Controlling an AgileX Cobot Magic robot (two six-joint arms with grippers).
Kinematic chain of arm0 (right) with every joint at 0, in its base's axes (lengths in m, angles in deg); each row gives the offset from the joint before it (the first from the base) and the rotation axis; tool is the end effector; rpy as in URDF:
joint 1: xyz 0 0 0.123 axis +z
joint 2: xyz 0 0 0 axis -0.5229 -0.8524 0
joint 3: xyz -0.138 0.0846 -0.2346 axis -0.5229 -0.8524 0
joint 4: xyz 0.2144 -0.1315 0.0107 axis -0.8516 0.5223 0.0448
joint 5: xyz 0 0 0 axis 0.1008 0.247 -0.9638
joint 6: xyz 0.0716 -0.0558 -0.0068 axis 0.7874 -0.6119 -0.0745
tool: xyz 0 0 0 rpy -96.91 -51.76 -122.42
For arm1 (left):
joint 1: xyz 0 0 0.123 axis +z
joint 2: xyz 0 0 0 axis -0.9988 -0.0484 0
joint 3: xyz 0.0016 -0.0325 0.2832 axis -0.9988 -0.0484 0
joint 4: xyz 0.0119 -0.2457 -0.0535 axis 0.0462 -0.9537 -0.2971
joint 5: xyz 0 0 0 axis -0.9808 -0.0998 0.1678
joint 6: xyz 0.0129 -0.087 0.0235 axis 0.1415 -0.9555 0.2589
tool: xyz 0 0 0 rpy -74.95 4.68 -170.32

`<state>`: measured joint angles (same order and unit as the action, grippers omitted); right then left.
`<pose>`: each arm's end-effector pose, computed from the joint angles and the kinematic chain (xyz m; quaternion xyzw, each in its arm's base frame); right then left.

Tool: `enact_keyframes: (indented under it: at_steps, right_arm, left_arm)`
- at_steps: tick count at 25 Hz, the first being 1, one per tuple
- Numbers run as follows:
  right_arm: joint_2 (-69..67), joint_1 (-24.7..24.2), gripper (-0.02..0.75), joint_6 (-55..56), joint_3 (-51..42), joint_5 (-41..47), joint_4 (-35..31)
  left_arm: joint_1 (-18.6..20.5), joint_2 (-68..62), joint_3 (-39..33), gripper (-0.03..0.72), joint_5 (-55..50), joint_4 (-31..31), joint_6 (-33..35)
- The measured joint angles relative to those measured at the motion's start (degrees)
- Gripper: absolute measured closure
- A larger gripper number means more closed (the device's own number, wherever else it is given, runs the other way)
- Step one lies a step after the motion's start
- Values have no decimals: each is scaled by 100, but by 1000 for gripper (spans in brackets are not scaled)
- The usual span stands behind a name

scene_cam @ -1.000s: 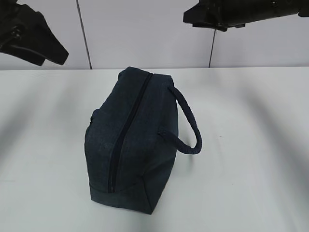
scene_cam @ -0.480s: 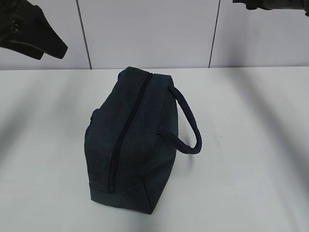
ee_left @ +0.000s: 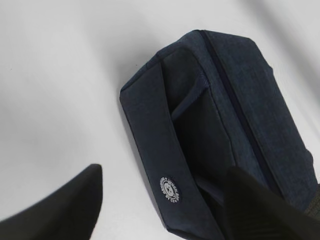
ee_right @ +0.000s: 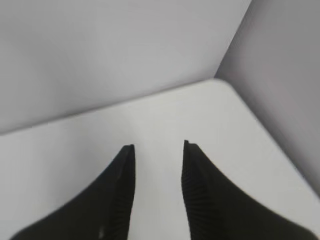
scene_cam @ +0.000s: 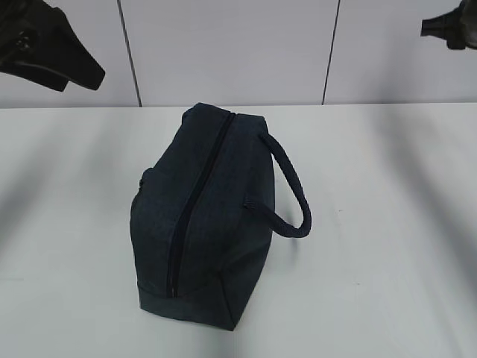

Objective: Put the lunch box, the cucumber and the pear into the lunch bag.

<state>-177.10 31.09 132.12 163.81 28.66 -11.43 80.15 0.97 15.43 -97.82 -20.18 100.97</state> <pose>0.4617 -0.0505 0.2751 0.1805 0.8389 -0.2093 0.4690 0.3085 -0.0802 0.3530 0.2113 0.9220 -0.2185 0.2400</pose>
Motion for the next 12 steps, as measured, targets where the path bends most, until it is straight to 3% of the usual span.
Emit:
enact_keyframes:
  at_steps: [2, 5, 9, 12]
  right_arm:
    - [0, 27, 494, -1149, 0, 5, -1551]
    - [0, 222, 509, -3068, 0, 33, -3275]
    - [0, 658, 515, -5345, 0, 453, -4857]
    - [12, 1028, 515, -6198, 0, 763, -5431]
  left_arm:
    - [0, 0, 0, 236, 4, -14, 0]
    - [0, 0, 0, 236, 19, -21, 0]
    - [0, 0, 0, 237, 123, 117, -46]
    - [0, 0, 0, 237, 214, 423, -271]
